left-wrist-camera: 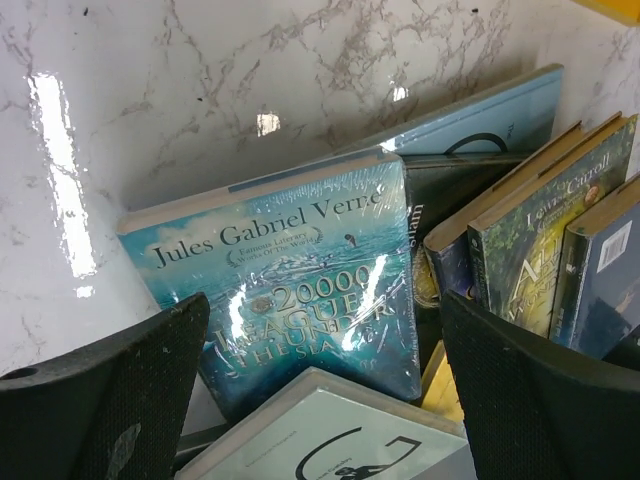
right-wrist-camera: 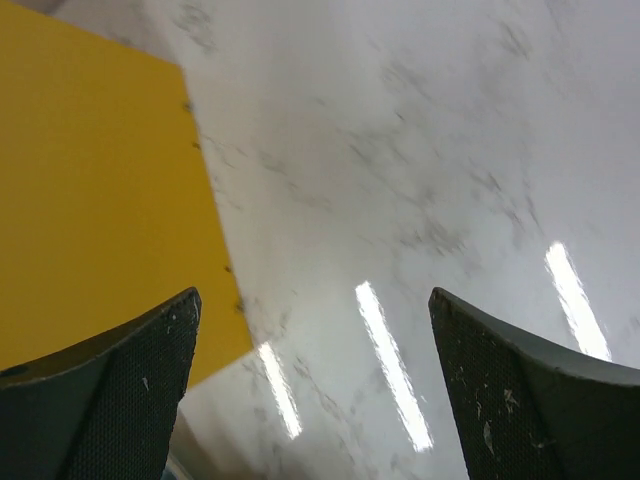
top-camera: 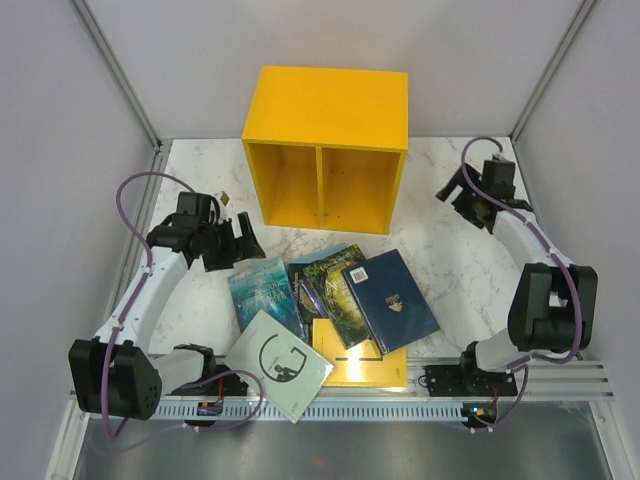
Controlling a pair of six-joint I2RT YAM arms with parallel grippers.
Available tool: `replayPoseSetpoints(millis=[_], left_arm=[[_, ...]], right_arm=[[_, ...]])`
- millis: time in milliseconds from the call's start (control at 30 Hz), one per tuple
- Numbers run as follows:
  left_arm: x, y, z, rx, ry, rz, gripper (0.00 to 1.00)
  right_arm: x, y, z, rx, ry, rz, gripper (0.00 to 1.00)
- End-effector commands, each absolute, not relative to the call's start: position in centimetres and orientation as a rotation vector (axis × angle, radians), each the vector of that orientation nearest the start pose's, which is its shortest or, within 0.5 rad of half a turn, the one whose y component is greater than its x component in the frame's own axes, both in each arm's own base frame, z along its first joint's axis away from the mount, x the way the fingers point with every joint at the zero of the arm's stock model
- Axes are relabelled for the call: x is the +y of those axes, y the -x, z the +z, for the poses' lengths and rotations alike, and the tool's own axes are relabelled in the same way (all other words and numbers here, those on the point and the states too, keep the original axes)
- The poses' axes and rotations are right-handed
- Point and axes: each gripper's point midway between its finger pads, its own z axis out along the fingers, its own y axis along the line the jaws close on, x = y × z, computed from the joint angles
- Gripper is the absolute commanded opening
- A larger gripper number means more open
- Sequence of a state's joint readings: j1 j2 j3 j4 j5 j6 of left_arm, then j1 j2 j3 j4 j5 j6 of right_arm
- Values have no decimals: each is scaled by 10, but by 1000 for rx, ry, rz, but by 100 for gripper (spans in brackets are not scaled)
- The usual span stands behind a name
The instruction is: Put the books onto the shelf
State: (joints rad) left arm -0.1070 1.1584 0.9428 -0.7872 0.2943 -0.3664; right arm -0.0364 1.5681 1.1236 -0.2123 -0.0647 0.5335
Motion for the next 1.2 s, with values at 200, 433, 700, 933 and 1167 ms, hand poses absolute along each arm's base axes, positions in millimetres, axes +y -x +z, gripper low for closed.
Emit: replayPoseSetpoints(millis=[200,433,700,933,1167], left_arm=[[-121,-257,154,2569,80,-678,95],[-135,-252,148,2582,32,-742,95],[-155,-249,145,2595,-41,-813,95],[-160,-251,144,2593,-51,-832,94],[-158,-249,140,2600,-46,-823,94]], right_arm=[[14,-379,135,2111,-988,726,98],[51,-347,151,2101,-874,1002,98],[105,-292,123,2181,-757,1189,98],[133,-262,105,2254,-676,1265,98],[154,-235,100,2293,-582,1373,98]])
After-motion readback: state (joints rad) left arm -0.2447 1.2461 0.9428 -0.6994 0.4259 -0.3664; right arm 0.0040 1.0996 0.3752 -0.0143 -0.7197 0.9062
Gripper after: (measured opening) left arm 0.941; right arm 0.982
